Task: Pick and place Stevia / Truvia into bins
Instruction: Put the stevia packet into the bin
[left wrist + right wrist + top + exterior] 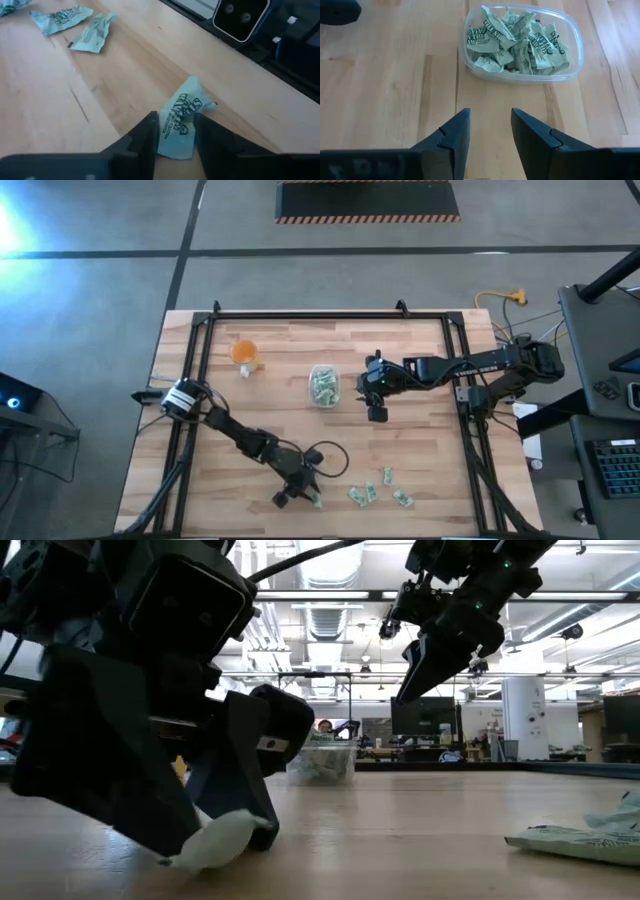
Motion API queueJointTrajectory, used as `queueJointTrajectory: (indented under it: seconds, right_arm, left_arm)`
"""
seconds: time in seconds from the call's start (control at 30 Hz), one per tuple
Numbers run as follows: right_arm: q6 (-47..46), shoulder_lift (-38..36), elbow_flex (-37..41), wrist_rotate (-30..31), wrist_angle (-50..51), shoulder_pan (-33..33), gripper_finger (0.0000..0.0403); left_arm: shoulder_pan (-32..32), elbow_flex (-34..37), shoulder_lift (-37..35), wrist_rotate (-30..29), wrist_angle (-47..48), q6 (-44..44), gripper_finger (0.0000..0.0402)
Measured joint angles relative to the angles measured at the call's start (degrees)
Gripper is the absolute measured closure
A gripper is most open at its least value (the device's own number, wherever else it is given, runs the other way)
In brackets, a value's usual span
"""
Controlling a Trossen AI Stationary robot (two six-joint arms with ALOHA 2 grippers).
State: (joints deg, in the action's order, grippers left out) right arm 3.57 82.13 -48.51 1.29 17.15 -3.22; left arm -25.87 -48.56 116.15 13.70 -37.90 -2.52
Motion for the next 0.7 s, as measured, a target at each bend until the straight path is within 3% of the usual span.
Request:
queueJointTrajectory:
  seconds: [0.27,0.33,0.5,0.7]
  right_arm:
    - [0.0,0.0,0.0,0.0,0.1,0.0,0.0275]
    - [0.0,0.0,0.0,0.0,0.4,0.0,0.0275]
    - [0.0,0.0,0.0,0.1,1.6,0.0,0.0276]
    - [0.0,0.0,0.0,0.2,2.4,0.0,0.0284]
  left_arm:
    - [0.8,0.3,-1.9,-1.6,2.1,0.1,0.0370]
    - [1.2,0.4,-3.3,-4.4,4.4,0.2,0.0388]
    - [1.8,0.5,-9.4,-20.8,15.5,0.2,0.0396]
    - [2.4,1.3,-16.9,-40.6,19.1,-6.3,0.0396]
